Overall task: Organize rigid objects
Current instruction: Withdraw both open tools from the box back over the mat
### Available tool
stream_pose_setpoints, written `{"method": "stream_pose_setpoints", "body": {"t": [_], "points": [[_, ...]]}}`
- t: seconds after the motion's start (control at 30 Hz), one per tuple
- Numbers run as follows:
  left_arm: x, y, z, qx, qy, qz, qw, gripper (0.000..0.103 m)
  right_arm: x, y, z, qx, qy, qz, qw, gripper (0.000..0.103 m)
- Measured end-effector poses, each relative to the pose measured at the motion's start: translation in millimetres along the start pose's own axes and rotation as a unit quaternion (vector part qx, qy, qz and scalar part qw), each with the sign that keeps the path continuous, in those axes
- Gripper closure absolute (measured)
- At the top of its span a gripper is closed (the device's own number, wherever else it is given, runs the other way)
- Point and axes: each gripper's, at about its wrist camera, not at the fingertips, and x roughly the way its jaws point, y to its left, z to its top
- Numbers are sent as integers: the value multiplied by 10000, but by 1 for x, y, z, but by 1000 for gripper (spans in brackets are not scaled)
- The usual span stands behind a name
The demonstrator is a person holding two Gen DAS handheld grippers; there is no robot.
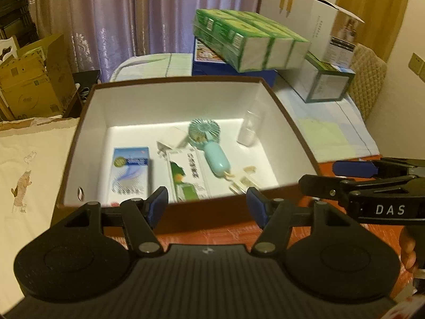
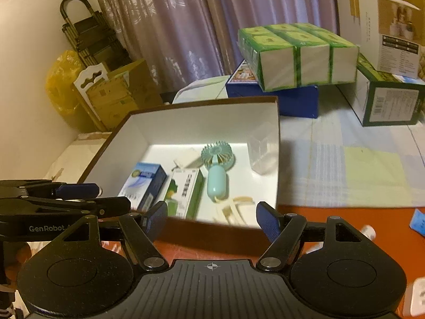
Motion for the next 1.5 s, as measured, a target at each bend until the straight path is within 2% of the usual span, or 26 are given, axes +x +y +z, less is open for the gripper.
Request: {"method": "stream_pose_setpoints", "body": {"t": [0.4, 0.77, 1.5], "points": [[-10, -49, -36, 114, 212, -254, 9994, 41, -45, -23, -40, 79, 87, -83, 9999, 32], [-5, -101, -59, 354, 424, -530, 9971, 41, -74, -55, -72, 174, 220, -341, 9990, 32], [16, -163, -69, 691, 607, -699, 9933, 41, -104, -114, -99, 636, 306, -736, 9948, 32]]}}
